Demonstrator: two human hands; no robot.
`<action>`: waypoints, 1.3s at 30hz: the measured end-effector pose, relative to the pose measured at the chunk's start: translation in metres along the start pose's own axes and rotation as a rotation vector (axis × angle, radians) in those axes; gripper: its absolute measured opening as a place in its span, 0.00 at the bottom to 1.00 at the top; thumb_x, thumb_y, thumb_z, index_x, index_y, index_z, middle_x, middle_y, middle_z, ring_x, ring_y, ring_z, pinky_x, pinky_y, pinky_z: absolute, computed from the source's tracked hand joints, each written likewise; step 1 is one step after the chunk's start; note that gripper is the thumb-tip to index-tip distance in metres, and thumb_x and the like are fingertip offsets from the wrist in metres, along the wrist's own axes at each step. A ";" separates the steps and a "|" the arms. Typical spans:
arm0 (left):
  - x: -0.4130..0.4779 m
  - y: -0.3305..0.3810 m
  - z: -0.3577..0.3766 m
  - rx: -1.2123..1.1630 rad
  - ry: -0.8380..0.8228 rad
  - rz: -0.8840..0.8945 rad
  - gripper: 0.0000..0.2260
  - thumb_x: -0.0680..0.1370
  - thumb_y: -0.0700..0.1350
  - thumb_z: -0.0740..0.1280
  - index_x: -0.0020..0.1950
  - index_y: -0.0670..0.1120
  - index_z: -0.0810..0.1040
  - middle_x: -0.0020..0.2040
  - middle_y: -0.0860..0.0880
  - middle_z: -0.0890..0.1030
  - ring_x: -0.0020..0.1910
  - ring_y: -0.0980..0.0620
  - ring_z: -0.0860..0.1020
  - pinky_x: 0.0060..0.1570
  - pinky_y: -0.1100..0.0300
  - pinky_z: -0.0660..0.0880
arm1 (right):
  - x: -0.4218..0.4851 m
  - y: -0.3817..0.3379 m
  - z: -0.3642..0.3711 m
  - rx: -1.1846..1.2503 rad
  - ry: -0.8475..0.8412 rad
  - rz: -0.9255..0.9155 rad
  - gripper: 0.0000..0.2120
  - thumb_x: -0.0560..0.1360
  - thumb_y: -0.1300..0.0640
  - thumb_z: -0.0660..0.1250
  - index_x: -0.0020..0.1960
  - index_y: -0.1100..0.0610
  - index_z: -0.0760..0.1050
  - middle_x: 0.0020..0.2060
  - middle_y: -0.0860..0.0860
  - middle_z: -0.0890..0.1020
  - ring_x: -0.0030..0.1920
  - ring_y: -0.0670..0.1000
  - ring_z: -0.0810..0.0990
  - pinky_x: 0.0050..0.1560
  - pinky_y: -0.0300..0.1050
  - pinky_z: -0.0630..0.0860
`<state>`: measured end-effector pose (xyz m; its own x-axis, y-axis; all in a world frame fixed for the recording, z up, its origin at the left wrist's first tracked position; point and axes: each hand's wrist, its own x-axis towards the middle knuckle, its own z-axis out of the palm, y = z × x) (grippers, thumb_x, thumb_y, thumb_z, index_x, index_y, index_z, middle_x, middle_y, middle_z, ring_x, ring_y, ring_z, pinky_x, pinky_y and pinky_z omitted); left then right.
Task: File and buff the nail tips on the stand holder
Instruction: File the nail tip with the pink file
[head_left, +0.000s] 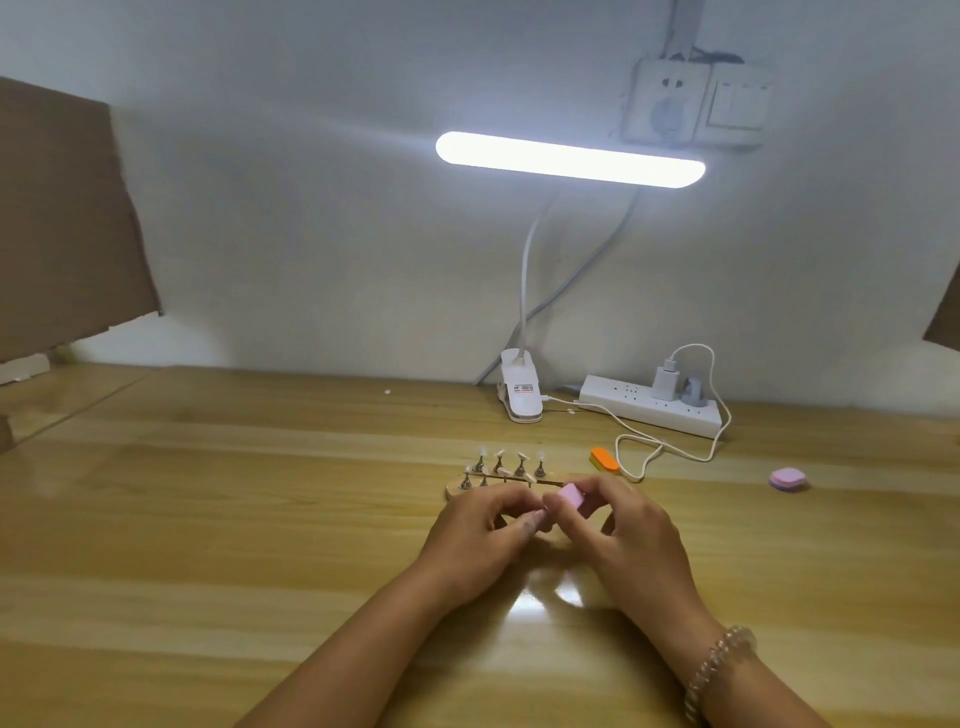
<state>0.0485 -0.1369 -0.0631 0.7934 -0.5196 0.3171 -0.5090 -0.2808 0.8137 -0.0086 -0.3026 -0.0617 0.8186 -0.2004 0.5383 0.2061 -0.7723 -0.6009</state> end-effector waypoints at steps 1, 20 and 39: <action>0.000 -0.001 0.000 -0.006 0.000 -0.001 0.09 0.80 0.42 0.67 0.45 0.54 0.82 0.41 0.57 0.83 0.35 0.65 0.75 0.39 0.59 0.74 | -0.001 0.000 0.000 -0.007 -0.003 -0.013 0.16 0.68 0.33 0.64 0.45 0.44 0.77 0.38 0.39 0.79 0.38 0.43 0.76 0.37 0.40 0.72; 0.002 -0.003 0.001 0.066 0.012 -0.027 0.07 0.80 0.42 0.66 0.49 0.53 0.82 0.44 0.56 0.84 0.40 0.56 0.80 0.44 0.52 0.78 | -0.001 -0.002 0.001 0.010 -0.060 -0.038 0.17 0.69 0.34 0.64 0.48 0.45 0.78 0.40 0.39 0.80 0.40 0.41 0.77 0.37 0.38 0.70; 0.002 -0.007 0.003 0.155 0.003 0.012 0.04 0.75 0.51 0.67 0.47 0.61 0.80 0.42 0.61 0.80 0.32 0.61 0.71 0.38 0.58 0.71 | -0.005 -0.004 0.001 -0.079 -0.055 -0.070 0.16 0.70 0.34 0.65 0.46 0.46 0.74 0.38 0.40 0.77 0.38 0.41 0.75 0.35 0.39 0.70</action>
<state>0.0525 -0.1378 -0.0695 0.7881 -0.5210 0.3278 -0.5636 -0.3964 0.7247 -0.0126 -0.2976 -0.0627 0.8322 -0.1126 0.5429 0.2228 -0.8287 -0.5134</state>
